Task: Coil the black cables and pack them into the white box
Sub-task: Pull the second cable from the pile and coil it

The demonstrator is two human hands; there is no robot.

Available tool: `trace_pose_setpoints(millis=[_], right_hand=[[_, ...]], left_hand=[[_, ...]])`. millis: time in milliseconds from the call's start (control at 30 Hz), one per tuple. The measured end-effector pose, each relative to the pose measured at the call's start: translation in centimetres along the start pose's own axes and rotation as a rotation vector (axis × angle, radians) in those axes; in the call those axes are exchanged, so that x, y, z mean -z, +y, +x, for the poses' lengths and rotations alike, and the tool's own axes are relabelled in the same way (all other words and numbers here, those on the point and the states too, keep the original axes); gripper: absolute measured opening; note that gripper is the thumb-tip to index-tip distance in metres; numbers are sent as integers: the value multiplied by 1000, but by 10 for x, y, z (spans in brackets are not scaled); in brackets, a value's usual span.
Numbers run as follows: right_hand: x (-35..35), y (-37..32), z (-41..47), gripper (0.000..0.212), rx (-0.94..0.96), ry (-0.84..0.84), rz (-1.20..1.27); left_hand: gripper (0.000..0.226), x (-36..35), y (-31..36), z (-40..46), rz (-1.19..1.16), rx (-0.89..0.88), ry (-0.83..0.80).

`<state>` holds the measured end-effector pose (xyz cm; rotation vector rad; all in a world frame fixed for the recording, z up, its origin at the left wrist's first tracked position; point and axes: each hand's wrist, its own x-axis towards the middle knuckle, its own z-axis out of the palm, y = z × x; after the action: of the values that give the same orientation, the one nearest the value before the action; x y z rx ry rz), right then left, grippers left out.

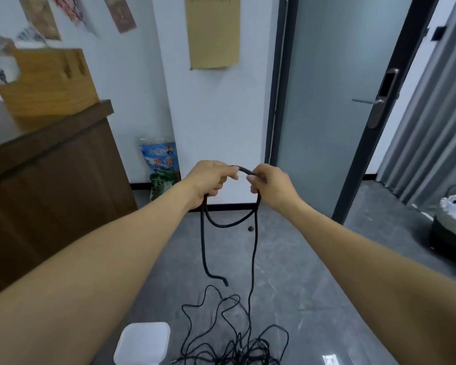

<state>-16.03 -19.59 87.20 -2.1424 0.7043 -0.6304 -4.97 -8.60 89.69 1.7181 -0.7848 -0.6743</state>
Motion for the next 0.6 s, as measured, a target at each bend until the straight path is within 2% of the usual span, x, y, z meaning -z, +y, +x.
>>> trace_pose_setpoints(millis=[167,300,433,533,600], right_hand=[[70,-67,20,14,-13,84,124],[126,-106,34,18,-15,231,273],[169,-135,43,11,-8,330,315],[192,-153,46,10,-107,411,424],[201,-156,44,11,-142,418,383]], left_hand=[[13,11,80,1,-38,-95,96],[10,20,108,2,-75,-60,177],[22,23,130,-8,-89,-104,216],[30,29,149,-15,-166,-167,251],[32,34,163,-19,-201,-226,284]])
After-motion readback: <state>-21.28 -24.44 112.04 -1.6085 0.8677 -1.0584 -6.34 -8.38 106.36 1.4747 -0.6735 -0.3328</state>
